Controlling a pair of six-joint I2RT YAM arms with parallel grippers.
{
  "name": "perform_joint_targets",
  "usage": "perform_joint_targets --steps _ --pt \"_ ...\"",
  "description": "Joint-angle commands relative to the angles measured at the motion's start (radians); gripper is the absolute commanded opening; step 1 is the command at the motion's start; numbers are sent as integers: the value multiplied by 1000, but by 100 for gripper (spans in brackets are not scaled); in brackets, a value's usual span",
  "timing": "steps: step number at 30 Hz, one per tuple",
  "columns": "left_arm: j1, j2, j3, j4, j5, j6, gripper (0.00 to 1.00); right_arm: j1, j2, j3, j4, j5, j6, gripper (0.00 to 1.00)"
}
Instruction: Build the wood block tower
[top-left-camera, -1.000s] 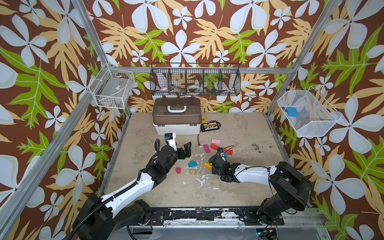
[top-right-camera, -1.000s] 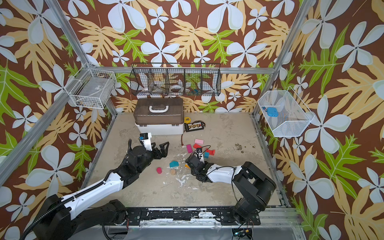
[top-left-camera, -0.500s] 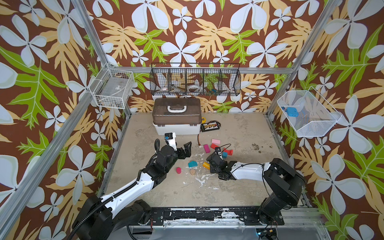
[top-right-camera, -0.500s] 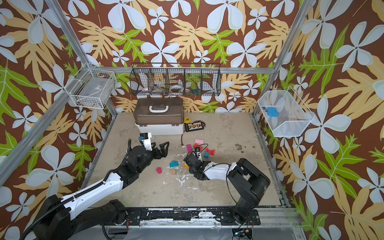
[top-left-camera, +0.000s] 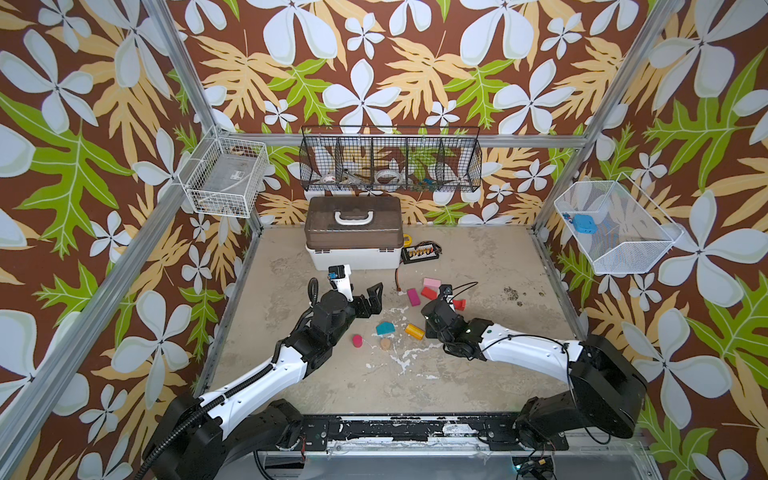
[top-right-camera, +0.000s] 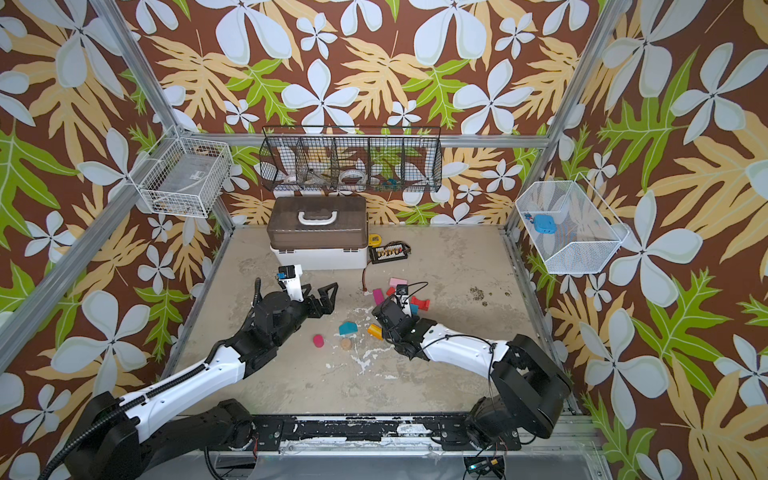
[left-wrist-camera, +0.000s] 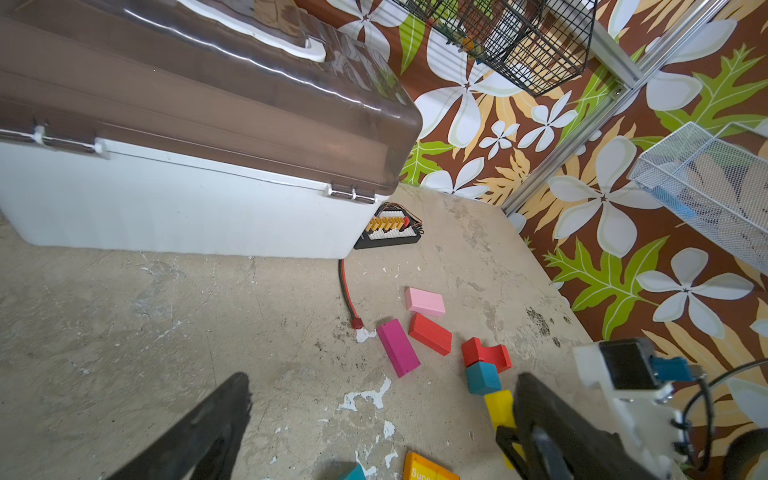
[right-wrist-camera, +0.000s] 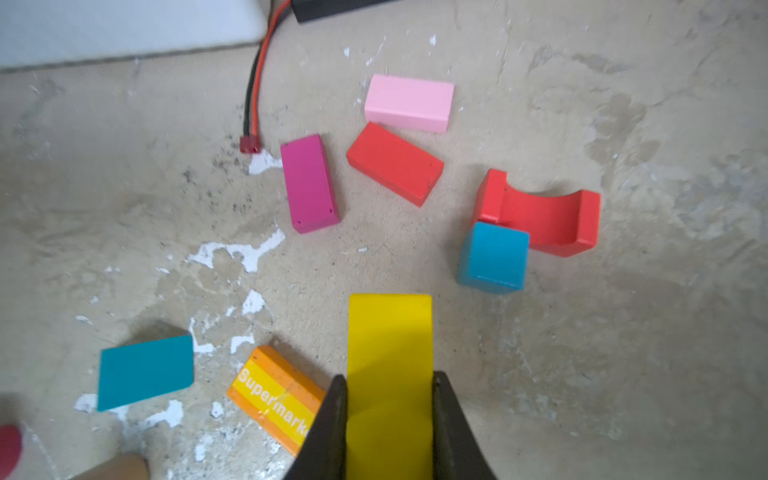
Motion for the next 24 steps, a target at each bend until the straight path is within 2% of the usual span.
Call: perform_joint_targets --steps 1,5,9,15,18,24 --pt "3 -8 1 8 2 -7 100 -4 -37 41 -123 38 49 0" --pt "3 -10 -3 16 4 -7 100 -5 -78 69 -164 48 58 0" --pt "3 -11 -1 11 -2 -7 100 -48 -94 85 -220 73 126 0" --pt "3 -14 -1 11 0 -7 100 -191 -83 77 -147 -67 61 0" --pt "3 -11 -3 18 6 -10 100 -249 -68 68 -111 -101 19 15" --pt "3 -3 0 17 9 -11 100 -290 12 93 -92 -148 -26 11"
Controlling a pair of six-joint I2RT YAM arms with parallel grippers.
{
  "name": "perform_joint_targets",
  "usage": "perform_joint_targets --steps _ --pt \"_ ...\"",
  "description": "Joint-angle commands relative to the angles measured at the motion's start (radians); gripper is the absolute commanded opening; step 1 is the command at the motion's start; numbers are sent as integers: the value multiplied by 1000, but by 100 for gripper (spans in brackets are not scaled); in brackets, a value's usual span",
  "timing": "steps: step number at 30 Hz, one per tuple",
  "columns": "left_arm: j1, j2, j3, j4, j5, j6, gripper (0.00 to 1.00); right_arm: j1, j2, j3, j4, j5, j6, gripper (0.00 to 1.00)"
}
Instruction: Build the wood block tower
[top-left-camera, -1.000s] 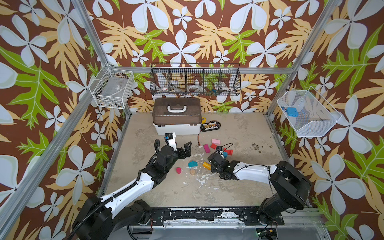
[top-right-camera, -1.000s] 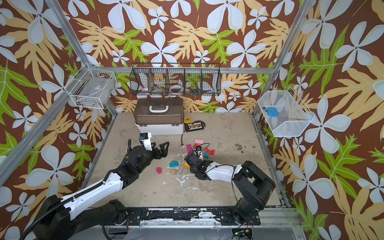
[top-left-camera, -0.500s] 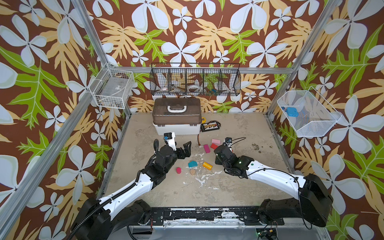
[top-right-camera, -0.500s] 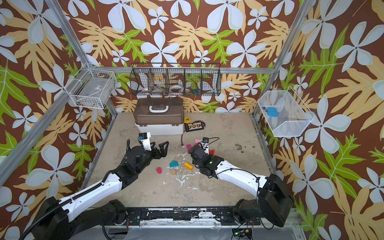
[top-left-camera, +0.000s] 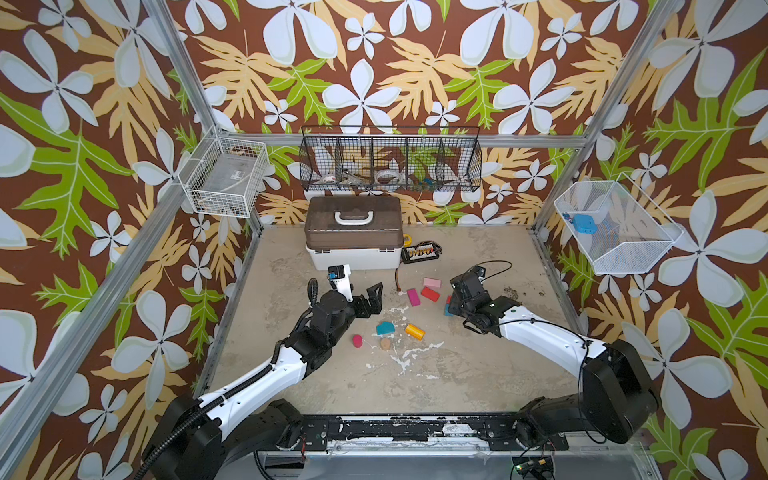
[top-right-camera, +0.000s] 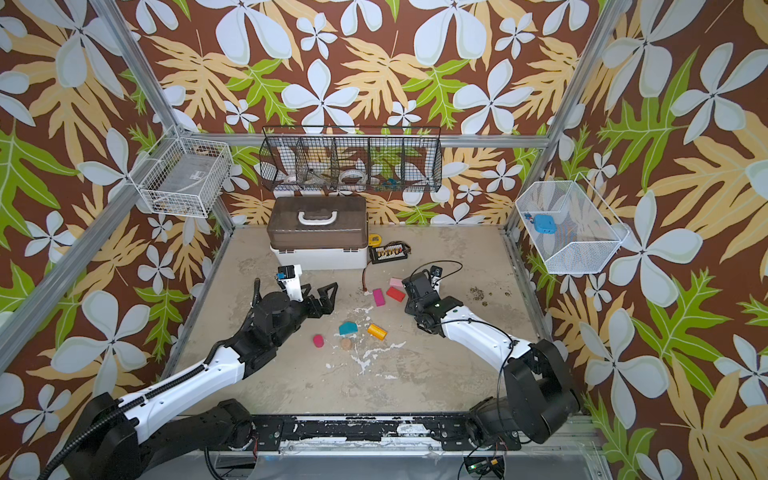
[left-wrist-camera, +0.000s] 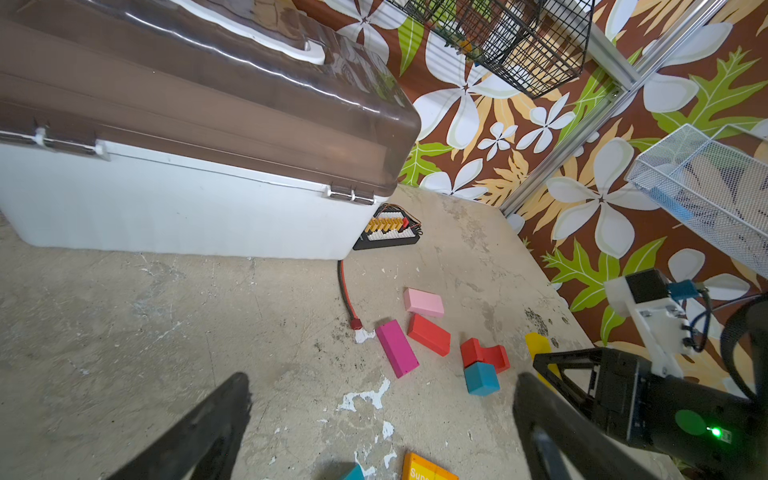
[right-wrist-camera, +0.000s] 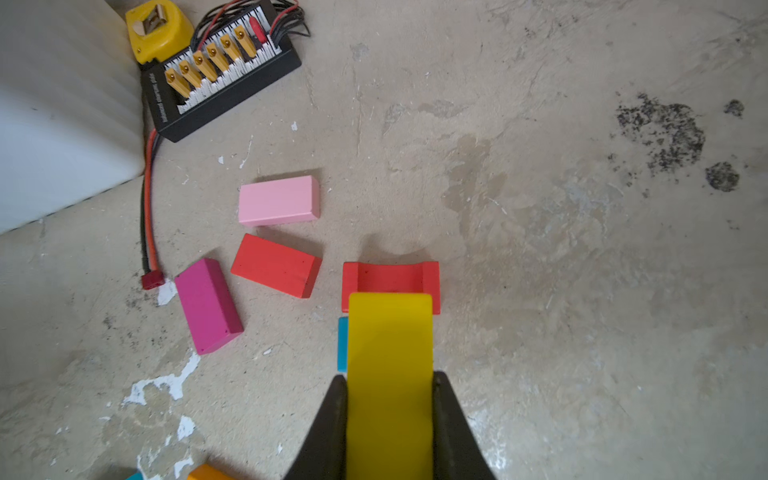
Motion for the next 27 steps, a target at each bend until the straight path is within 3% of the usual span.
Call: perform_joint_targets --steps 1,27 --pt "3 1 2 19 10 -10 100 -4 33 16 30 -40 -41 11" --pt "3 28 11 25 17 -12 100 -20 200 80 51 -52 -83 24"
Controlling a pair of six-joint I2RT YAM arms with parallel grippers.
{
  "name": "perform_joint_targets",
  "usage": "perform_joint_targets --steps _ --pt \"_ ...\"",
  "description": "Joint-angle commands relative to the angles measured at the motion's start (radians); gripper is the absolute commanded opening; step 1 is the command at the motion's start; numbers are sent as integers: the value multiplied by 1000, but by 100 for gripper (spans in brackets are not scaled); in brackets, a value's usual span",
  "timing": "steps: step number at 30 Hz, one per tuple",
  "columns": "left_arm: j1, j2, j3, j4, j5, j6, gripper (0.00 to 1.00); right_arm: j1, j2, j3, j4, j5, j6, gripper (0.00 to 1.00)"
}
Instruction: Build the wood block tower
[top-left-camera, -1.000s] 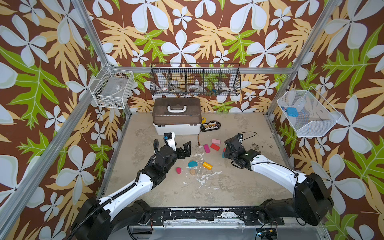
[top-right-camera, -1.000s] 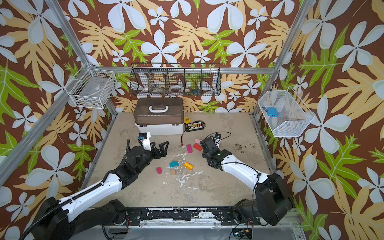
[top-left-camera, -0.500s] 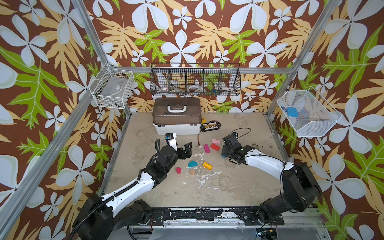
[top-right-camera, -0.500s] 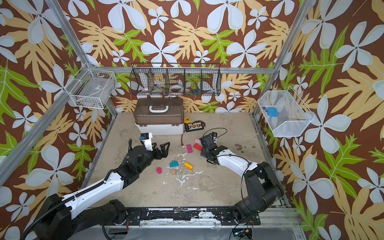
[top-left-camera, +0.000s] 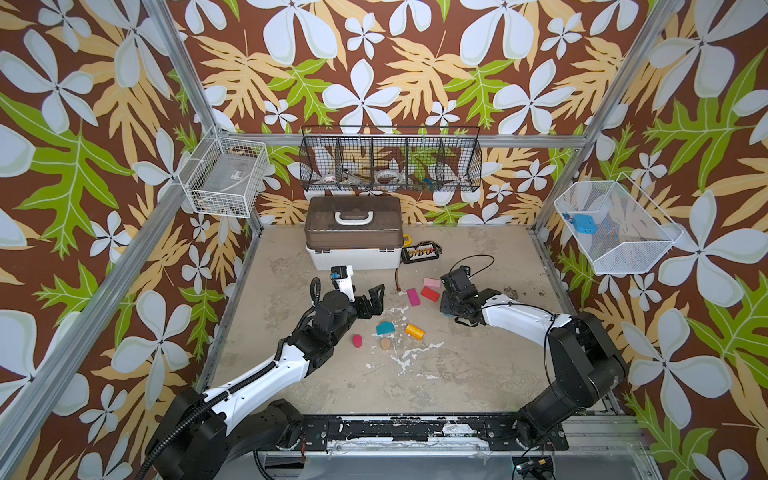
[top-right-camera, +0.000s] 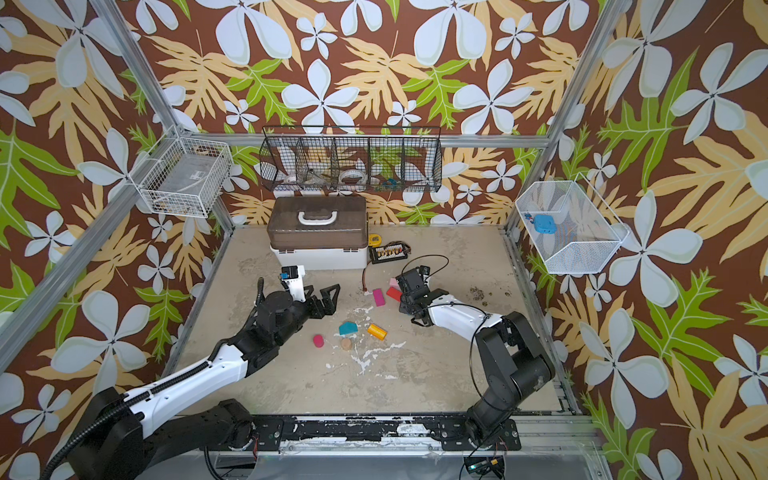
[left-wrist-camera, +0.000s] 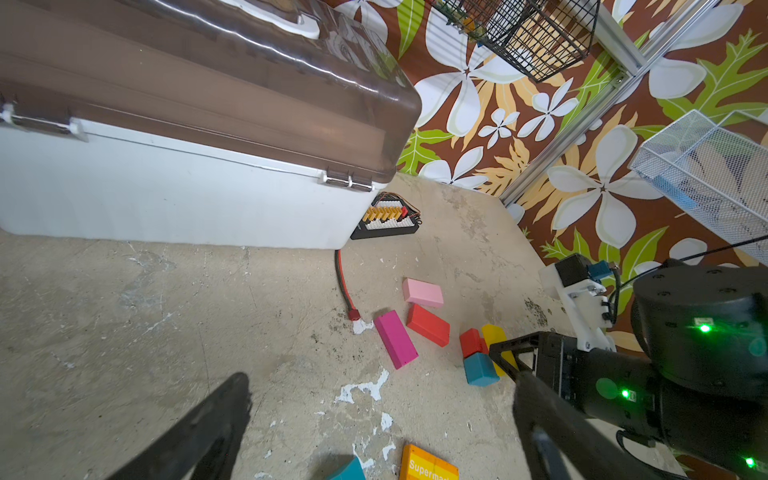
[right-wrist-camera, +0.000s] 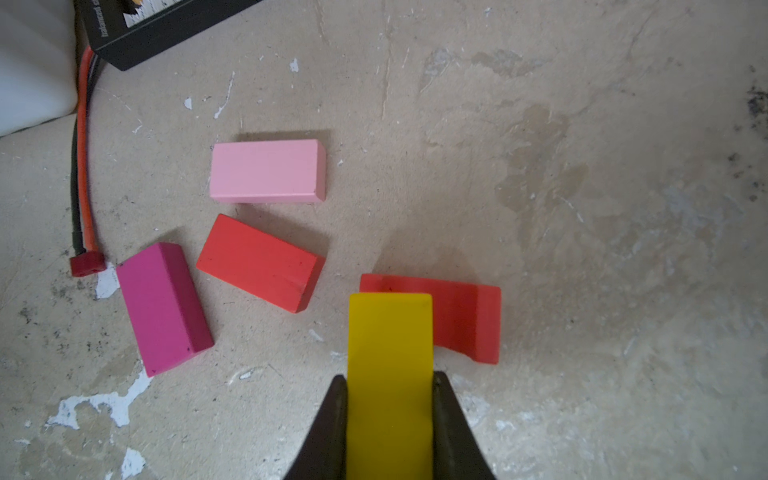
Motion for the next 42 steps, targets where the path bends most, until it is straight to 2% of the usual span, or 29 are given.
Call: perform_joint_targets --steps 1,13,26,34,36,42 --pt "2 -2 8 20 -2 -7 100 -1 7 8 7 13 -9 24" --pt "2 -5 7 20 -4 -7 100 1 43 28 -14 30 -13 28" --pt "2 -6 8 20 -1 -6 100 0 38 24 -26 39 -2 43" --pt "3 -7 8 20 -1 -6 100 1 34 21 -25 39 6 43" --pt "2 -6 8 20 -1 -6 100 0 29 16 -21 38 11 37" --pt "2 -5 8 20 -1 -7 100 0 31 19 -23 25 18 37"
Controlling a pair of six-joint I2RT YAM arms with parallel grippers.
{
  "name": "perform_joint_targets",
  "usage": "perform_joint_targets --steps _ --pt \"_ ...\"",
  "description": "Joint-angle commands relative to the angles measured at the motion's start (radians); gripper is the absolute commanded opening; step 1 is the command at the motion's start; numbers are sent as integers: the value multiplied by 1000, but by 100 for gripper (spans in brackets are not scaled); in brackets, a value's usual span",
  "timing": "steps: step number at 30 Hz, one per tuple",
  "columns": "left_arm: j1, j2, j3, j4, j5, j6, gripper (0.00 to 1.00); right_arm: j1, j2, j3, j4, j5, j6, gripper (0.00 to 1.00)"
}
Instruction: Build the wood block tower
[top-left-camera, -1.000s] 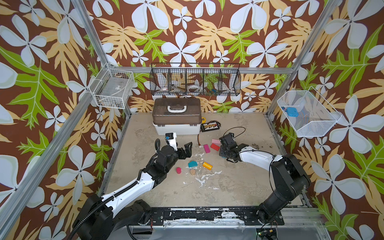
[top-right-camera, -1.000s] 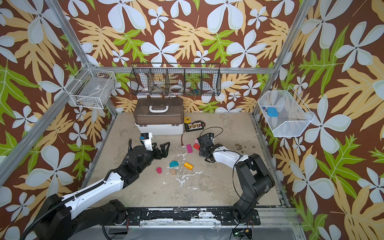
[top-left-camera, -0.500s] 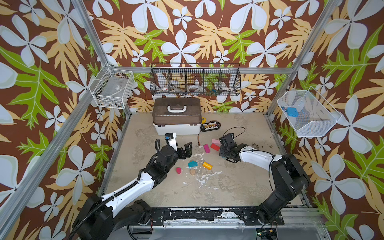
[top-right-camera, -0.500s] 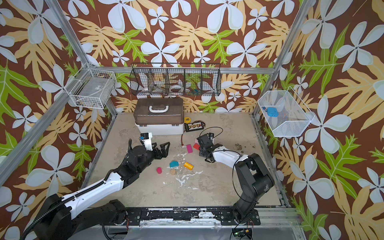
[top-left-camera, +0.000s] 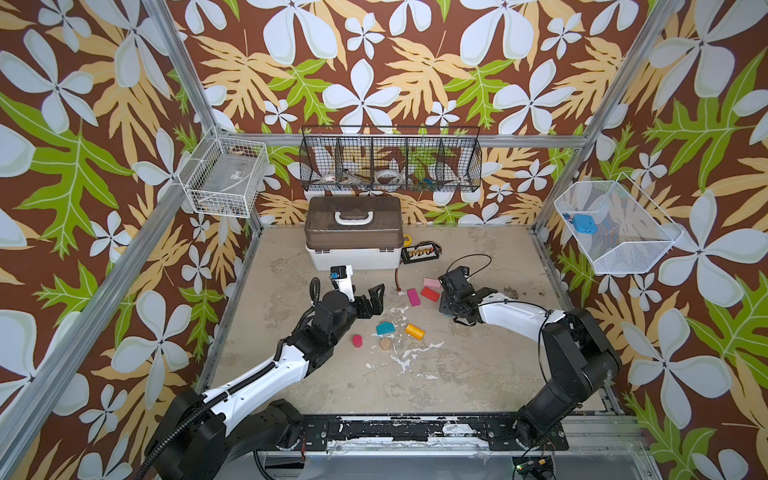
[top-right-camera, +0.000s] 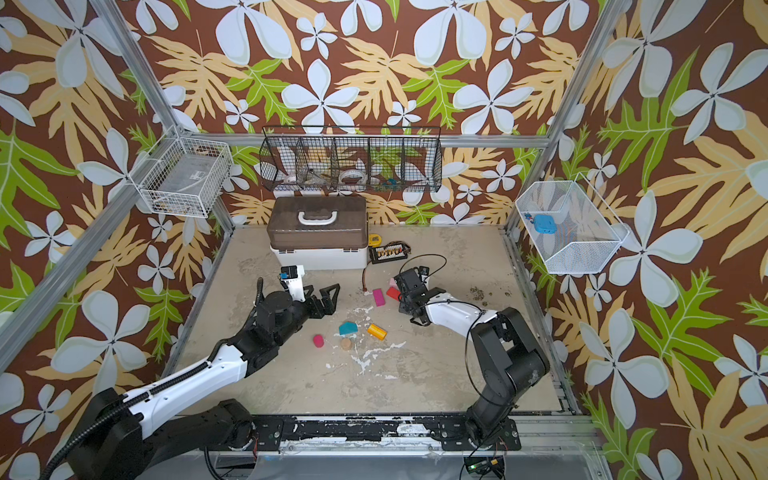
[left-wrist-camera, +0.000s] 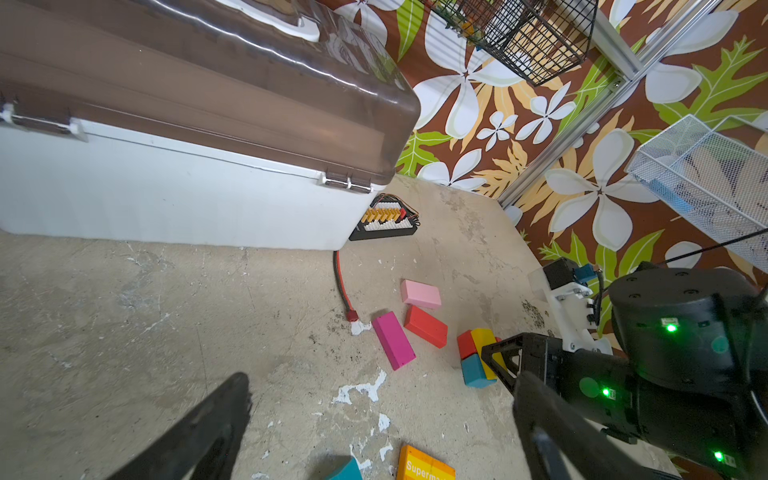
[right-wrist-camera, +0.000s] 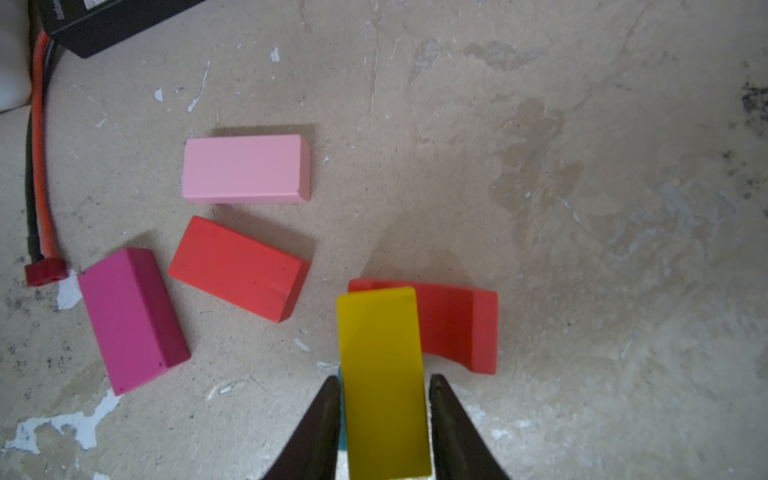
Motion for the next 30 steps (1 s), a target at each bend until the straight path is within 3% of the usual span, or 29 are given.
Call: perform_joint_targets --steps 1,30 --pt "2 1 8 20 1 1 100 0 -4 1 -5 -2 13 37" --pt "2 -5 8 20 5 1 100 1 -35 -26 11 -50 52 40"
